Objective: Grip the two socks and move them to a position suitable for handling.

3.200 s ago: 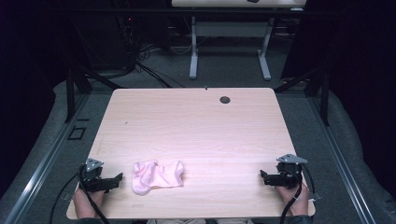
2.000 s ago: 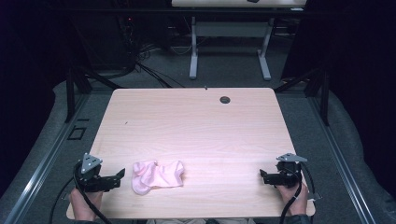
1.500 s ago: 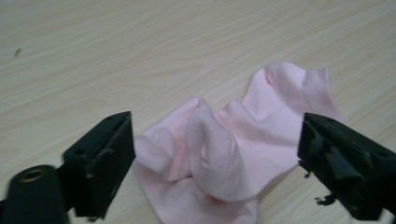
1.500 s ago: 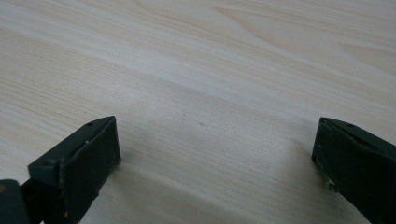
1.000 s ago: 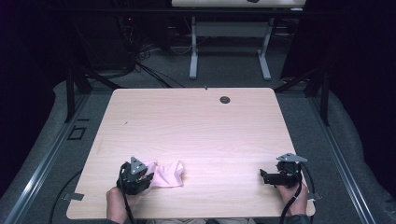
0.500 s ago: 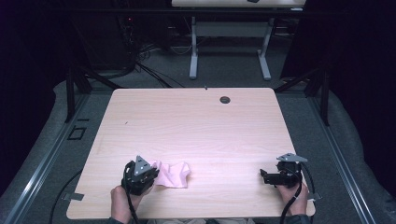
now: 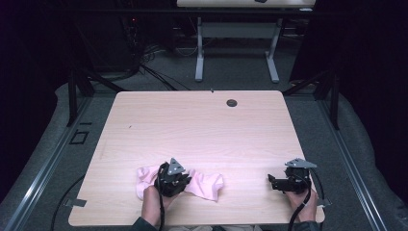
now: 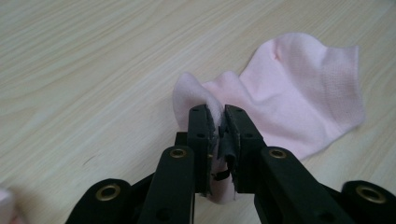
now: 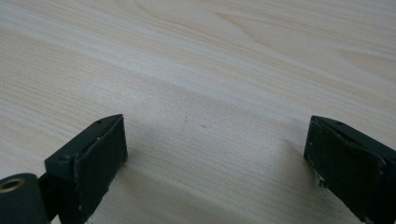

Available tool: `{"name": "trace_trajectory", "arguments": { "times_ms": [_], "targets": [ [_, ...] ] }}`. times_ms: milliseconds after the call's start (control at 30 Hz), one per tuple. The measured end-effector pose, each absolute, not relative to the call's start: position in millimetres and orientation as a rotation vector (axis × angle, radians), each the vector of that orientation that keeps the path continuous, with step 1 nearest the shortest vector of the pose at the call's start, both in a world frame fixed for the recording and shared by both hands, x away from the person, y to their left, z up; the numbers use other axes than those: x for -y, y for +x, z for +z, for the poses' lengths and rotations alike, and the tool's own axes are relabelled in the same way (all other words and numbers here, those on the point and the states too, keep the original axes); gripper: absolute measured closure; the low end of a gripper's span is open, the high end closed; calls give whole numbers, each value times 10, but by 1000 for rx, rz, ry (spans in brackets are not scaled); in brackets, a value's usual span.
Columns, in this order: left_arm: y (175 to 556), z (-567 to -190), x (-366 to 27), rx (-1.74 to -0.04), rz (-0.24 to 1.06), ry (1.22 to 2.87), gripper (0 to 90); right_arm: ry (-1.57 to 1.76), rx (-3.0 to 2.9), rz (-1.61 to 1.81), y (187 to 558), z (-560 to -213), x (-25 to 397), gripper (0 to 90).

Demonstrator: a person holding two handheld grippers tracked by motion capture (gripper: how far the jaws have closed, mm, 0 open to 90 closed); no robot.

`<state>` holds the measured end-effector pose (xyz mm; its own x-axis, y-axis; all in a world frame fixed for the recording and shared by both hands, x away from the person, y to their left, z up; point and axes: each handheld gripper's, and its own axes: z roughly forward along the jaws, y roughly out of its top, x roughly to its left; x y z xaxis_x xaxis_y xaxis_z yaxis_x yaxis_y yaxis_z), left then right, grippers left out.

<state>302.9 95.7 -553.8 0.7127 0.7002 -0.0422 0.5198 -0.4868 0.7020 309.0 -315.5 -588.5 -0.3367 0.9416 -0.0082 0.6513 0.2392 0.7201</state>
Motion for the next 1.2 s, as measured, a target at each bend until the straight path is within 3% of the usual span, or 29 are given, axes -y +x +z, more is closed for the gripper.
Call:
{"name": "trace_trajectory", "arguments": {
  "times_ms": [233, 400, 633, 867, 1067, 1200],
  "targets": [
    [3117, -5615, -873, -932, 321, 2222, 648, 1404, -2106, 860, 3077, -5881, 3120, 16],
    [3062, -5499, -981, -950, 399, 2190, 388, 1383, -2126, 867, 3075, -5878, 3108, 18],
    [2920, -5330, -1288, -965, 482, 2151, 139, 1281, -2181, 953, 2967, -5723, 2972, 42],
    [2732, -5317, -2034, -1162, 612, 2032, 19, 995, -2335, 1033, 2780, -5337, 2454, 66],
    [2625, -5572, -2512, -1356, 679, 1930, 3, 753, -2471, 1031, 2689, -5216, 1950, 241],
    [2589, -5737, -2623, -1413, 686, 1901, 3, 648, -2557, 1011, 2672, -5272, 1693, 351]
  ]
}}
